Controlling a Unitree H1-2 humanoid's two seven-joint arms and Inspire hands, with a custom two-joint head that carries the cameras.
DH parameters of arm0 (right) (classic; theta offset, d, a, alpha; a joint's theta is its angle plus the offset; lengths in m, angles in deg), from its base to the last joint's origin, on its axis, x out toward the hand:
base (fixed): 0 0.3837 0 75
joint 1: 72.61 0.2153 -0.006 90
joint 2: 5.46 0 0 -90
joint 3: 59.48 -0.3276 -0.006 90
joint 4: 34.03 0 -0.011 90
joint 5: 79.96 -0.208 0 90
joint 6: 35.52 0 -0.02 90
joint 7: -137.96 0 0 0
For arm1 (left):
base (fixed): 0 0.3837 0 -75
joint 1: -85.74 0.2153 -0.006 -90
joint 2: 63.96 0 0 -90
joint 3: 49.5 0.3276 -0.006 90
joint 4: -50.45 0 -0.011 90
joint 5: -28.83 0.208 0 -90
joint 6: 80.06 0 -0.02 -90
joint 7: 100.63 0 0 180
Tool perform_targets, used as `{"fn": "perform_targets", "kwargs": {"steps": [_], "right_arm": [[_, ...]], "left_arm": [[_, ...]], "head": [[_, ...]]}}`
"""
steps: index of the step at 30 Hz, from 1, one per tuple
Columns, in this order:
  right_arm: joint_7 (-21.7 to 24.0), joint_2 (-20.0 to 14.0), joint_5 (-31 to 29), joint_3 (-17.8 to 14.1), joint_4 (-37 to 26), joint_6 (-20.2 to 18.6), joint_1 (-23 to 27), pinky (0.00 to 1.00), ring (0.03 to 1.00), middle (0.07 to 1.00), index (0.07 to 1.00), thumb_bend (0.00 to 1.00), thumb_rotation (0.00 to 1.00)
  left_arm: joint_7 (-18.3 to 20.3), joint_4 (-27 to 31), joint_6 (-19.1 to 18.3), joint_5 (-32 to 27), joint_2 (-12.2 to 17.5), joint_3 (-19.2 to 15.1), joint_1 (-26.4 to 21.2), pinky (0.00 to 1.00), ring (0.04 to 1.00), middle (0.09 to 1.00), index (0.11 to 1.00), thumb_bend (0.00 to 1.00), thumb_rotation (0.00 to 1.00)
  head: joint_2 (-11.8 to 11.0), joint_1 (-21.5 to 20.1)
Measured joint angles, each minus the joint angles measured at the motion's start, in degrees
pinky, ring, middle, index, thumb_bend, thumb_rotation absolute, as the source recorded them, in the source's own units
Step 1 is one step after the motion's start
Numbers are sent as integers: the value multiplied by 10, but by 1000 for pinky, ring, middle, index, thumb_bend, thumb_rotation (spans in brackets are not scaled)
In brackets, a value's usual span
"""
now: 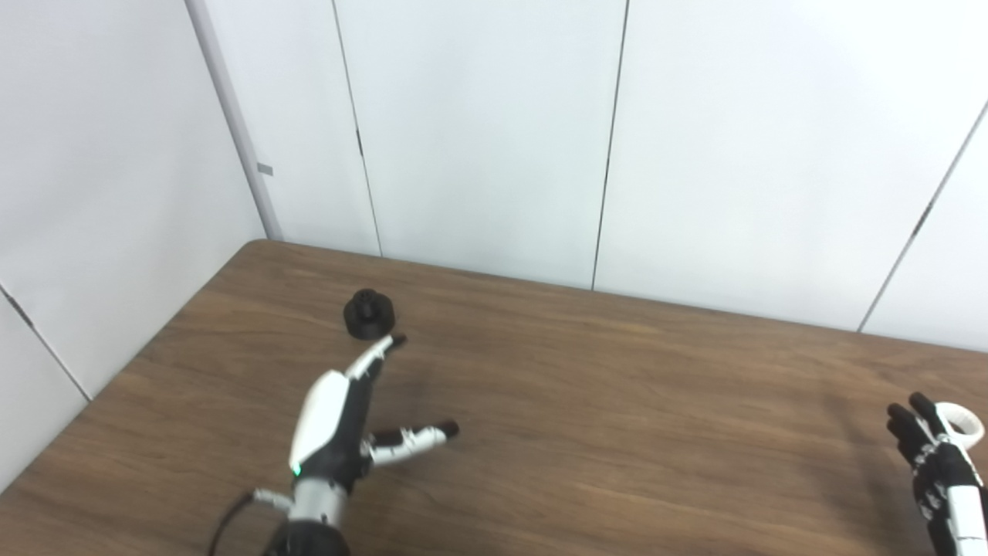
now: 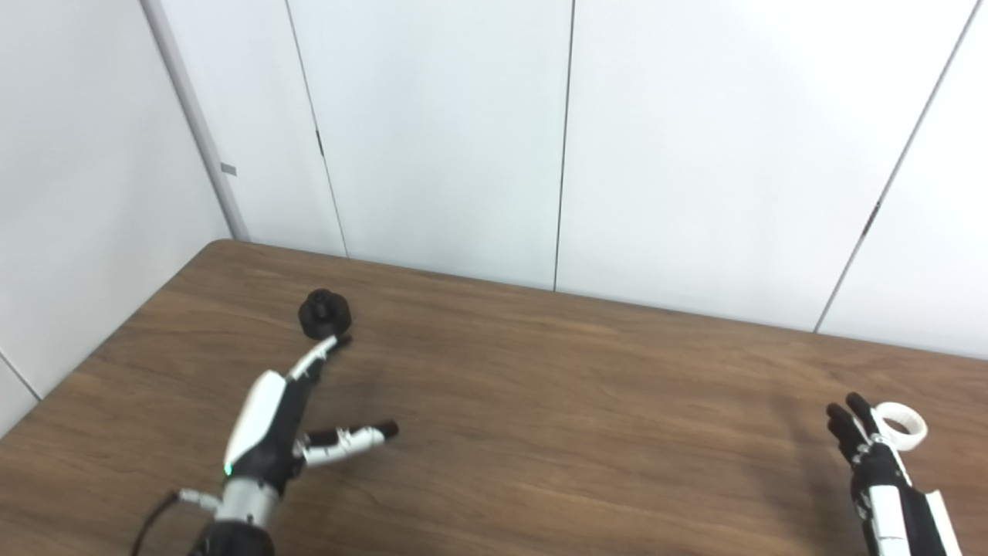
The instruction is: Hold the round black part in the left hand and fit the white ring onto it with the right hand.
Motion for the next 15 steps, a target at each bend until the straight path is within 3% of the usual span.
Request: {"fn": "perform_targets", "kwargs": {"steps": [4,11,15], "right_arm": [[0,0,3,0,1,1,0,977,920,911,935,636,966],[-1,0,3,0,1,1,1,999,922,908,935,654,962],[-1,0,5,0,2,1,1,999,918,901,928,673,943]], "left_arm": [[4,-4,-14,15,22,-3,-31,869,943,922,873,959,241],[4,-56,-21,22,52,-8,-50,975,976,939,873,961,260],[3,-84,-22,23,65,-12,-65,973,972,934,867,961,270]], "head": [[1,-1],[-3,-9],[-4,-10]]}}
